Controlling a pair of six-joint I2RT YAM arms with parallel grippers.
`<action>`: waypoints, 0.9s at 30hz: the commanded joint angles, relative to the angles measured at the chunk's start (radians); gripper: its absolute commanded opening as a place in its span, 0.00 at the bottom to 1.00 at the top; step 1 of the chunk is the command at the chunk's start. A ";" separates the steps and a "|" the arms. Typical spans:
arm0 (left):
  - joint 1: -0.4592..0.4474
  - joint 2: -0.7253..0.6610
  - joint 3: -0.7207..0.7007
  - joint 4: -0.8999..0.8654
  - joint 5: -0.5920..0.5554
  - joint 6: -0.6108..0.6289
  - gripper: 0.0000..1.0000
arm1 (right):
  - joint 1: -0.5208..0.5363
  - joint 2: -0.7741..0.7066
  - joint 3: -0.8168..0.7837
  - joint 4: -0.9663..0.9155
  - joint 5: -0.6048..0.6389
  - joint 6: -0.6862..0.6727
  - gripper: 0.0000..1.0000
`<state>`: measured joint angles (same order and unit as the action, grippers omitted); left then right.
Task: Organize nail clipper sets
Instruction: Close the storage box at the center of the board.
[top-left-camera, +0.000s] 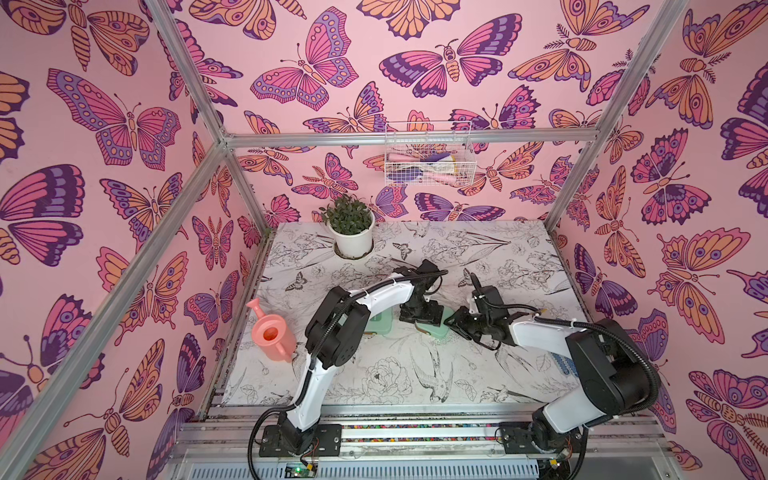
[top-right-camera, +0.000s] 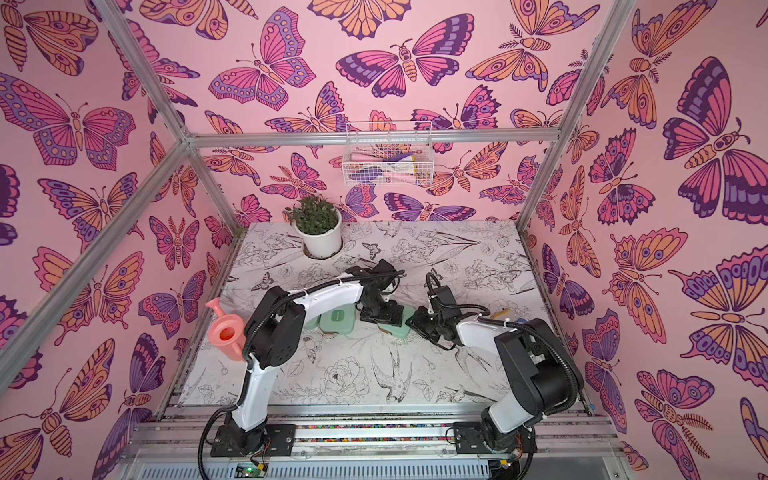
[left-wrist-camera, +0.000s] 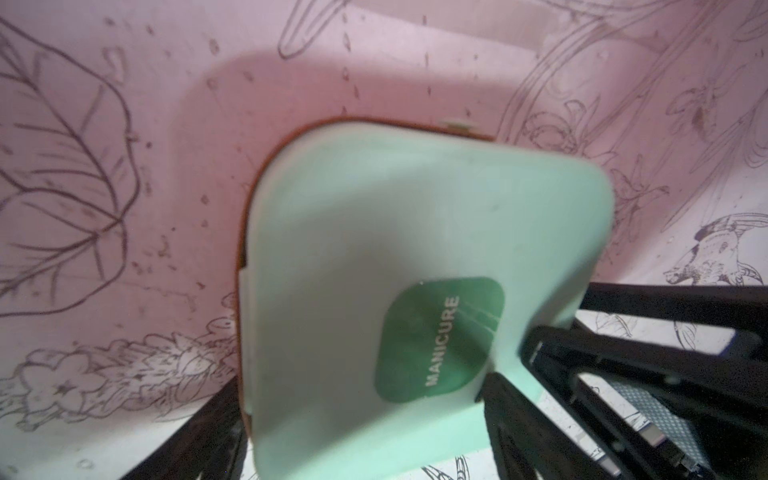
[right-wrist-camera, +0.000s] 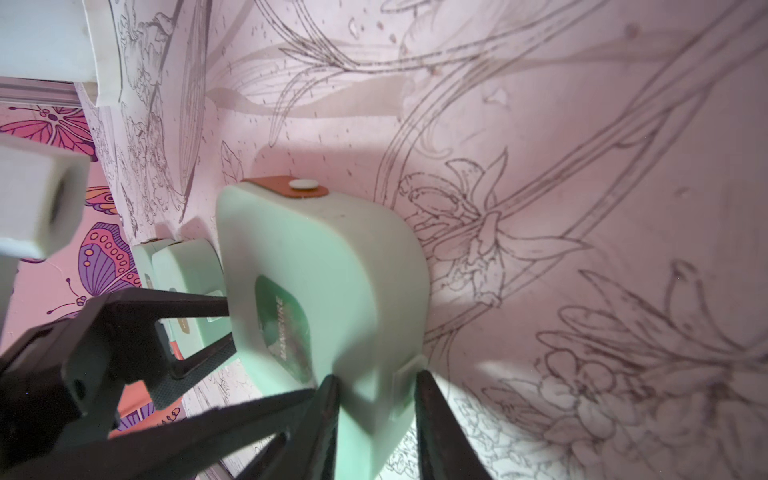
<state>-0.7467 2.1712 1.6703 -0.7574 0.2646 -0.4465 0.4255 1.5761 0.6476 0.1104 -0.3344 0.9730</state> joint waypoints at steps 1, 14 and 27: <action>-0.008 0.039 -0.018 -0.049 0.032 0.005 0.87 | 0.016 0.069 -0.036 -0.055 0.055 0.021 0.32; -0.010 0.046 -0.020 -0.043 0.043 0.009 0.85 | 0.026 0.131 -0.029 0.008 0.028 0.039 0.31; 0.041 -0.178 0.059 -0.045 -0.233 0.018 0.96 | -0.021 -0.258 0.104 -0.392 0.223 -0.339 0.90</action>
<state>-0.7300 2.1155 1.6737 -0.7876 0.1635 -0.4488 0.4236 1.4273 0.6907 -0.1139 -0.2157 0.7963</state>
